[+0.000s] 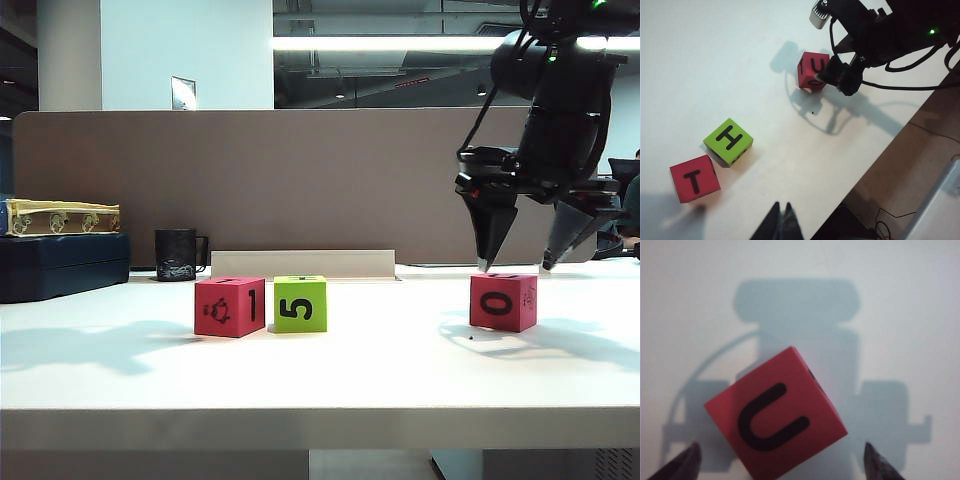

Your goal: Select the appropriate blocks from the scattered letter blocks on the table and arrange them in a row to spell out "THU".

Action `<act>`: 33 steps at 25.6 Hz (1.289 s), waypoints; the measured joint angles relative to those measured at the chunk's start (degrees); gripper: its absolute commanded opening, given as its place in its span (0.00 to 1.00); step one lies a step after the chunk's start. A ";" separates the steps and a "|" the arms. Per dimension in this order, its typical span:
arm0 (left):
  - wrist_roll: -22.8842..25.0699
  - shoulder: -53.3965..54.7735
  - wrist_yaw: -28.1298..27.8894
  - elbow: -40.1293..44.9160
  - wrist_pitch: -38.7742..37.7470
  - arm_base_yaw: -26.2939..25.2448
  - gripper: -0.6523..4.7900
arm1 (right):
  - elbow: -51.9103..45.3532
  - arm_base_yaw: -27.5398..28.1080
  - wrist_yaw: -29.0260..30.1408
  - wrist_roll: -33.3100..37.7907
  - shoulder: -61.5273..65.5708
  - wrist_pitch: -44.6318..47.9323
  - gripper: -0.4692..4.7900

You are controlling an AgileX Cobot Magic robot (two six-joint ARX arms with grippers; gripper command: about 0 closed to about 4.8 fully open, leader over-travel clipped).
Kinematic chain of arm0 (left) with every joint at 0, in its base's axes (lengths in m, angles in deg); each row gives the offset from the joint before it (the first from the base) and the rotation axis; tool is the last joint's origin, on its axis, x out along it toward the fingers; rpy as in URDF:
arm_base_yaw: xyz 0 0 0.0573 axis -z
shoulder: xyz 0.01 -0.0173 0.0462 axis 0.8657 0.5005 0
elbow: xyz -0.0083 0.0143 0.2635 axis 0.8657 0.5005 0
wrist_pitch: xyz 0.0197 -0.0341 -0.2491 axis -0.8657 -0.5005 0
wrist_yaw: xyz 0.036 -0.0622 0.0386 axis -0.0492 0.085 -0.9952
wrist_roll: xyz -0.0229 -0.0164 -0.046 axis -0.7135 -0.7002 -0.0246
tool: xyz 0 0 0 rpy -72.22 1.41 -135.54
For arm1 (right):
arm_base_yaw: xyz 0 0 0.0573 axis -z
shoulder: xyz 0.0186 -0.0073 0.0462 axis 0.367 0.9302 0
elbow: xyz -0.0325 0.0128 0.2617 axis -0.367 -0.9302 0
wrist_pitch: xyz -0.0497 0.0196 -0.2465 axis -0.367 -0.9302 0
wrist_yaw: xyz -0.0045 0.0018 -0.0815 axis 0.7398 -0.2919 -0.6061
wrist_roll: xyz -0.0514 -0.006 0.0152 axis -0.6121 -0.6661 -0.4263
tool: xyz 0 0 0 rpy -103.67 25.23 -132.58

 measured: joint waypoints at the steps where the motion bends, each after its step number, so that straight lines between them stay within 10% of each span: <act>1: 0.00 0.00 0.02 0.00 0.04 0.00 0.11 | 0.00 0.02 0.00 0.00 0.02 -0.07 0.87; 33: 0.87 0.00 0.00 0.02 2.14 0.00 0.11 | 1.79 -0.15 5.88 5.01 4.39 3.26 0.87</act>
